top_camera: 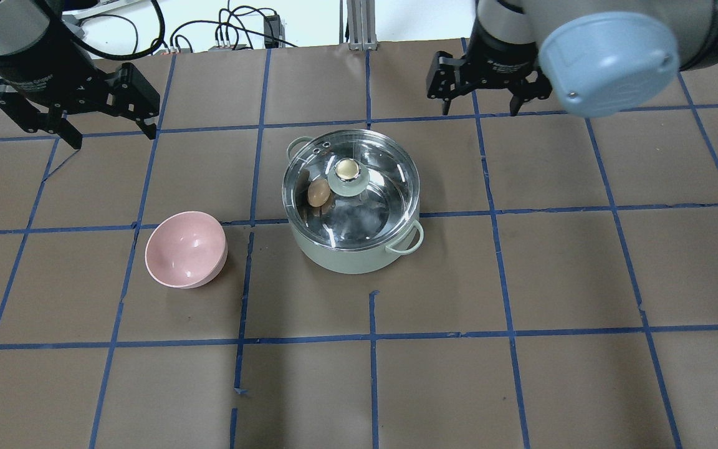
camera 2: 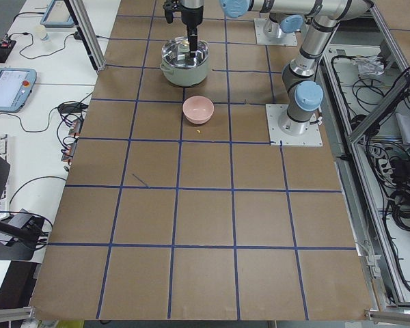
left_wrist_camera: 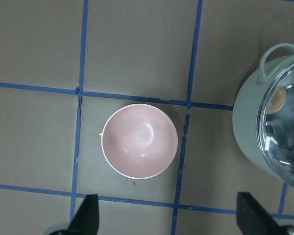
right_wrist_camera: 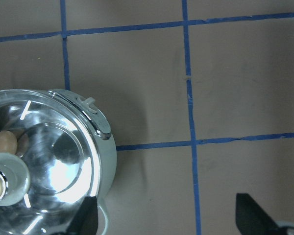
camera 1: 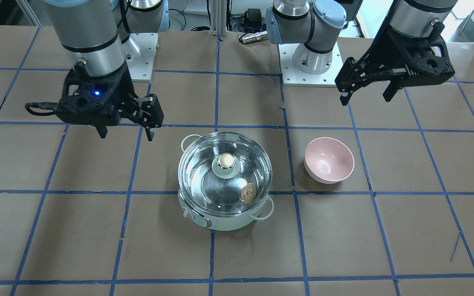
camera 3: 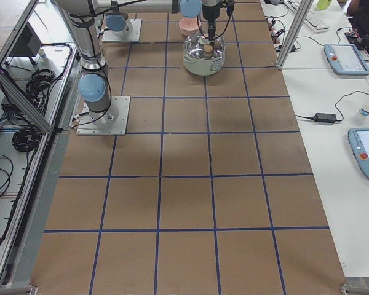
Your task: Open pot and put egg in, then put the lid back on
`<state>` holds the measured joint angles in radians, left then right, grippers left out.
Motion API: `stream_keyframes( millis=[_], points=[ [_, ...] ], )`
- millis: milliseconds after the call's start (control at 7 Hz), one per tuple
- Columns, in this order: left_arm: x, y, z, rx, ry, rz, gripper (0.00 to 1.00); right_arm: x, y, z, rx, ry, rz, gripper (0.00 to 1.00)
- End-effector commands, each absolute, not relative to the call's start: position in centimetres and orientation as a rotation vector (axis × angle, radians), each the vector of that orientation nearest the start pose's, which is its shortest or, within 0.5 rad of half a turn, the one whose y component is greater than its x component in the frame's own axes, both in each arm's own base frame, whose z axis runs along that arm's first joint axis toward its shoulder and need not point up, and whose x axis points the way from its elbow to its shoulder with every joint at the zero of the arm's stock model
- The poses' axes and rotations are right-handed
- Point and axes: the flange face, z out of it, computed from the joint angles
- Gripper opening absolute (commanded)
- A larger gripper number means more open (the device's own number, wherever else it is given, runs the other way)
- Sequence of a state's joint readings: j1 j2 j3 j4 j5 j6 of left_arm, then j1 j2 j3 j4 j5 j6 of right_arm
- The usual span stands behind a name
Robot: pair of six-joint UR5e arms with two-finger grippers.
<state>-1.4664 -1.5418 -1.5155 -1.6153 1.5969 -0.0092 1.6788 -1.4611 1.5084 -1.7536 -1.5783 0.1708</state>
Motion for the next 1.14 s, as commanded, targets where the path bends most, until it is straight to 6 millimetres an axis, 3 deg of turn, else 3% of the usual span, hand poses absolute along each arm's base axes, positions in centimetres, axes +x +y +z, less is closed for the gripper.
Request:
stream_keyframes(
  millis=[0,143,571,1000],
  points=[
    [-8.0,-49.3,52.4,-0.177,3.108,-0.058,1.00,16.1,-53.1,49.3,0.094,3.130,-0.197,1.00],
    [-8.0,-49.3,52.4,-0.177,3.108,-0.058,1.00,16.0,-52.0,50.4,0.088,3.138,-0.204,1.00],
    [-8.0,-49.3,52.4,-0.177,3.108,-0.058,1.00,16.7,-51.4,50.5,0.063,3.127,-0.194,1.00],
    [-8.0,-49.3,52.5,-0.177,3.108,-0.060,1.00,16.7,-51.4,48.8,0.046,3.130,-0.166,1.00]
  ],
)
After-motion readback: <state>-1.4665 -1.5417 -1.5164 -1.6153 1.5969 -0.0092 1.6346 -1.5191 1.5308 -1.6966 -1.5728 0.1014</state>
